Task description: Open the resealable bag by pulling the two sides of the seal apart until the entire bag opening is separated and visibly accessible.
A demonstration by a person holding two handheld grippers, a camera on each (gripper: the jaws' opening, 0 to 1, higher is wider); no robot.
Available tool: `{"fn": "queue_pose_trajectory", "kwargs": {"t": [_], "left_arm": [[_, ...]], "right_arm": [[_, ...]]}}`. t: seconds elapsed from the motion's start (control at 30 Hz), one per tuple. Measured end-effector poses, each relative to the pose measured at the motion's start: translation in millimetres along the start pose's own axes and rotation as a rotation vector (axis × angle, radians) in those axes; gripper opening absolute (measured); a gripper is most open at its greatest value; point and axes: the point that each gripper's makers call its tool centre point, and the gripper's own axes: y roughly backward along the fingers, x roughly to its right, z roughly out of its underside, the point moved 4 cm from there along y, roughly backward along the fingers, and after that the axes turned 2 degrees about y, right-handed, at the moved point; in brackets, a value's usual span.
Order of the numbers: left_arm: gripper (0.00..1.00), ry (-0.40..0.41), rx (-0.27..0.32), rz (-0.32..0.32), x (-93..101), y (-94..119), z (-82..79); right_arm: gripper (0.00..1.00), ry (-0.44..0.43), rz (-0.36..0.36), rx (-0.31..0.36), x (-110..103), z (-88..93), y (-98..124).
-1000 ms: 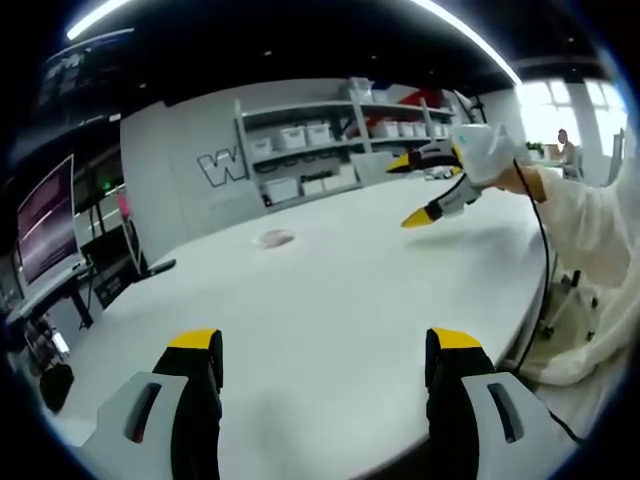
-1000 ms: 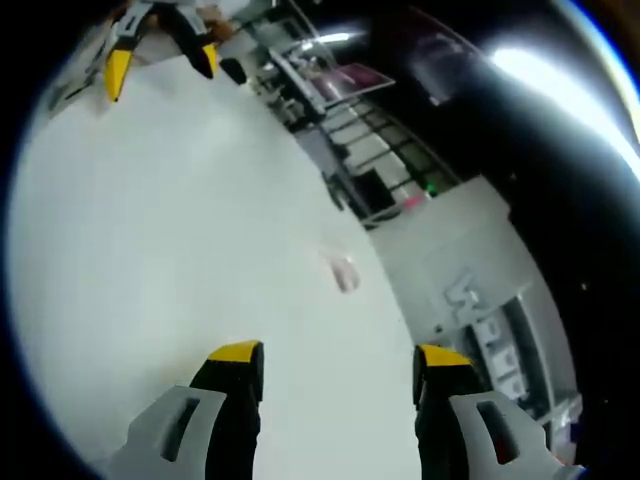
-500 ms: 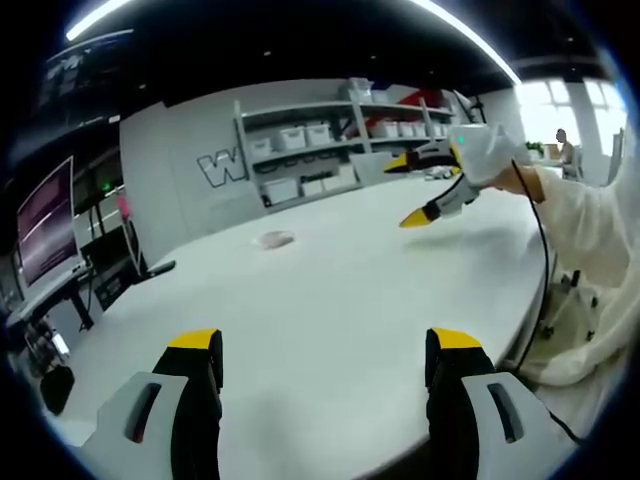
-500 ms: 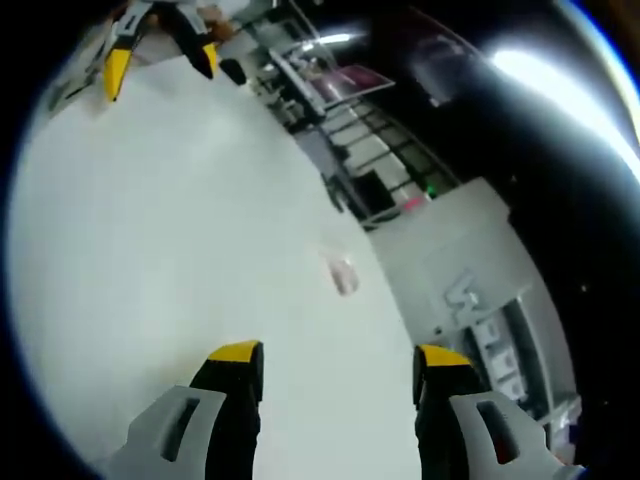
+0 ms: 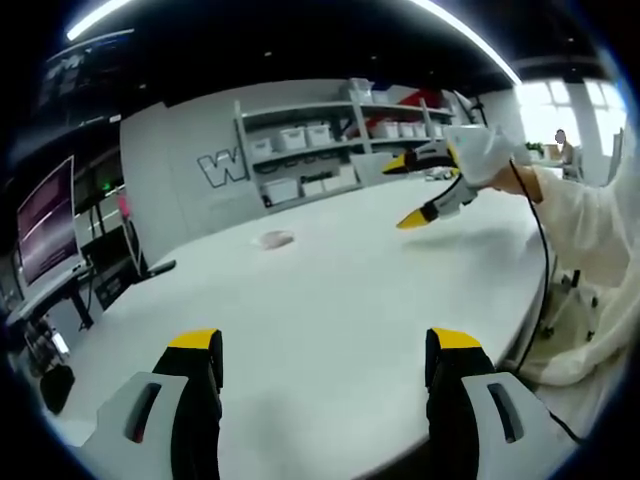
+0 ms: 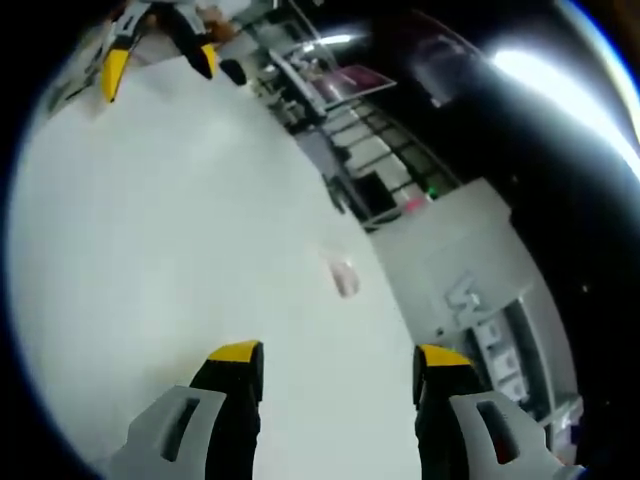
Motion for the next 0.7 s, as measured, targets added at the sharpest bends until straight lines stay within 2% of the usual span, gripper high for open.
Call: {"fn": "queue_pose_trajectory", "kwargs": {"t": [0.7], "left_arm": [[0.83,-0.002,0.001,0.005,2.8,-1.3,-1.1]], "right_arm": [[0.59,0.014,-0.010,0.003,1.9,-2.7,-9.1]]}}
